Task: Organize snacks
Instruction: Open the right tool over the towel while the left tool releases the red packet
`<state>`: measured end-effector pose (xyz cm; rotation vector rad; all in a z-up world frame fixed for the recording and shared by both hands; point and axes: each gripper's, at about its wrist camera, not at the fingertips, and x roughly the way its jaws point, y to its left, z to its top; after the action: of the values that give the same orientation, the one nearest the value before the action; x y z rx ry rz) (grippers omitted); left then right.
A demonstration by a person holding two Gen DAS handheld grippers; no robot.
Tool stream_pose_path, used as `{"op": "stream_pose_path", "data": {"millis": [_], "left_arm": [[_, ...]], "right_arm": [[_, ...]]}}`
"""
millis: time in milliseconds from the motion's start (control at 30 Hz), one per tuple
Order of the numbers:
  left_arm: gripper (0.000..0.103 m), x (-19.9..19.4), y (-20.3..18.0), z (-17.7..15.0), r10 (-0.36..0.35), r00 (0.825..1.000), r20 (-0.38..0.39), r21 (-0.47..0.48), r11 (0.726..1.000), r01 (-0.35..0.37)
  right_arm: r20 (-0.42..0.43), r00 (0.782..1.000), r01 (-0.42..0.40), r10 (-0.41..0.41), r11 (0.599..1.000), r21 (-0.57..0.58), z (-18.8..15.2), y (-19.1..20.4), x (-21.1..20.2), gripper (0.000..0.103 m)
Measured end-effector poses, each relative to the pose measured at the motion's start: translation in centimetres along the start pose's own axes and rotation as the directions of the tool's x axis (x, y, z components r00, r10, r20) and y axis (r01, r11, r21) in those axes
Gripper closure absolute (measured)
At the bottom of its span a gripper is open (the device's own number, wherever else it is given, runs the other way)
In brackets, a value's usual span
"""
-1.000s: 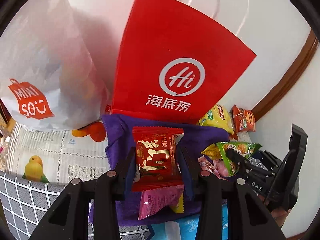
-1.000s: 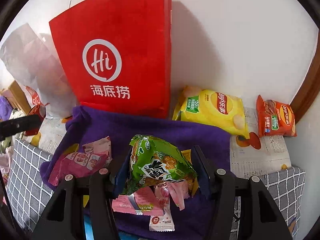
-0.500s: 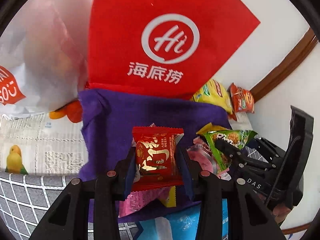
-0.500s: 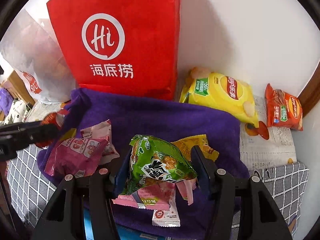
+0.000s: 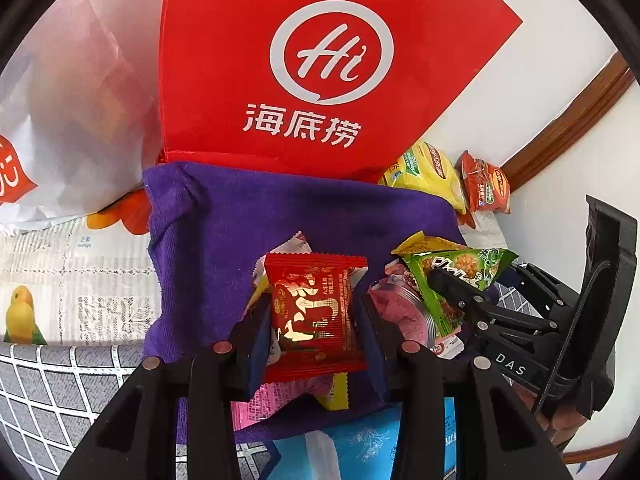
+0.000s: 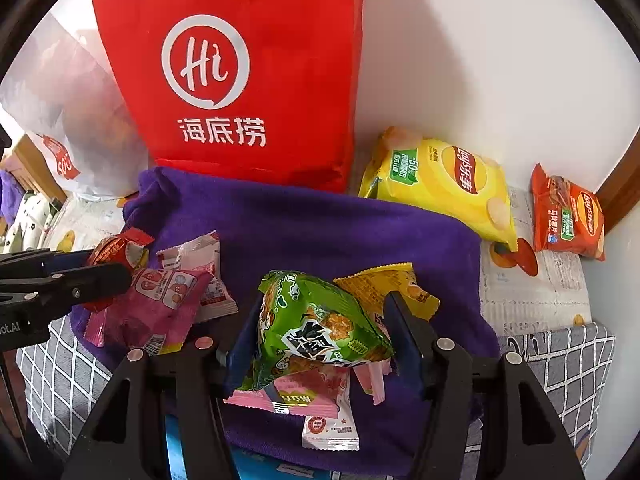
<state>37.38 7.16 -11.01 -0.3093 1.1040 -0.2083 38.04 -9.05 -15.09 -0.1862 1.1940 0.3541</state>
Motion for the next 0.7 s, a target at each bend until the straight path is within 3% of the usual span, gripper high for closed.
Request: {"op": "stream_pose_path", "data": {"millis": [433,700], "left_arm": [[0.064,0.5,-0.1,0.0,0.012,1.0,-0.003,0.006,1.0,-0.012],[0.064,0.4,0.0,0.0,0.021,1.0,0.0,0.007,1.0,-0.021]], "right_arm": [[0.007,1.0,0.024,-0.024,1.0,-0.009,-0.1,-0.4,-0.7,0.035],[0.069,0.997,0.025,-0.027,0.999,0.029,0.2,-1.5,-2.9,0.035]]}}
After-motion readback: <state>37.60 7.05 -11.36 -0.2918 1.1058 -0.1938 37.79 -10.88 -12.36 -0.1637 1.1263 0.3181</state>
